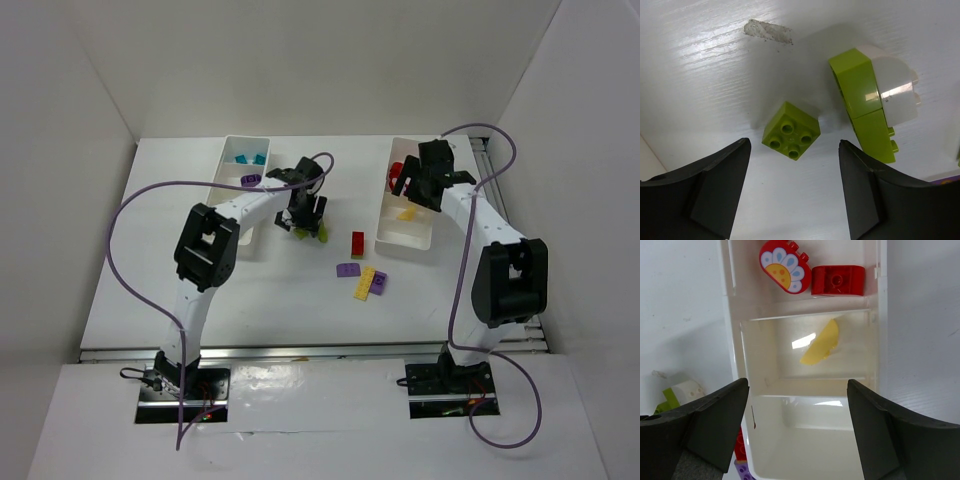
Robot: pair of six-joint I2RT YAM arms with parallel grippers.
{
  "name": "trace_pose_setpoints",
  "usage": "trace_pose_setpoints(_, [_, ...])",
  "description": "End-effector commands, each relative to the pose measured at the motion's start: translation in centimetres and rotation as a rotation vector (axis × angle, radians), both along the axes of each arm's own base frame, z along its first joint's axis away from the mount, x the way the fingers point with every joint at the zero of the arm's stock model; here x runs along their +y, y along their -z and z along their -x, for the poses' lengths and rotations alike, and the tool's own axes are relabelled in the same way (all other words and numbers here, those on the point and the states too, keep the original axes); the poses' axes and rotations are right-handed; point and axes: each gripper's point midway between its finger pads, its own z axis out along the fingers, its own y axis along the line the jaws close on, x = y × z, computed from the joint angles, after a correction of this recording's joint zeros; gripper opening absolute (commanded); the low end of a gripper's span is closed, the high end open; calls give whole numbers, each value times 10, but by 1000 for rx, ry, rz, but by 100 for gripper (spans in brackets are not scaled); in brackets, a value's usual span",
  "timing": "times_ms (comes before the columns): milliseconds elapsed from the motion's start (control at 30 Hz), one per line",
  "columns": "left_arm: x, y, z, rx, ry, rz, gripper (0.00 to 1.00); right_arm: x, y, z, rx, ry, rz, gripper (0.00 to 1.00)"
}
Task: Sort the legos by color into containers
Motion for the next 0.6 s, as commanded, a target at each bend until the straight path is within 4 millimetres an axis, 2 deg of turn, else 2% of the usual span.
trace_pose_setpoints(0, [3,8,-5,-17,5,-32,82,-4,-28,-8,-87,8,-1,87])
trace_pose_setpoints(133, [1,14,-7,-25,13,-32,84,-2,-28,-8,-86,1,-7,87])
trace_pose_setpoints(267, [2,19,-7,-17,14,-36,70,-2,-28,-8,-86,1,-7,87])
trace_pose_setpoints(300, [1,14,-7,-25,14,-32,63,-2,-28,-8,-86,1,-7,87])
trace_pose_setpoints(400, [3,9,-9,-40,9,-36,58,-2,-28,-8,-86,1,-7,87])
trace_pose_setpoints(500, [6,-12,-12,-80,-1,-35,46,-1,-28,-8,-85,-6,-14,87])
trace_pose_setpoints(567, [5,-36,-16,-130,-6,-15,41,-1,-28,-8,-85,-6,-14,87])
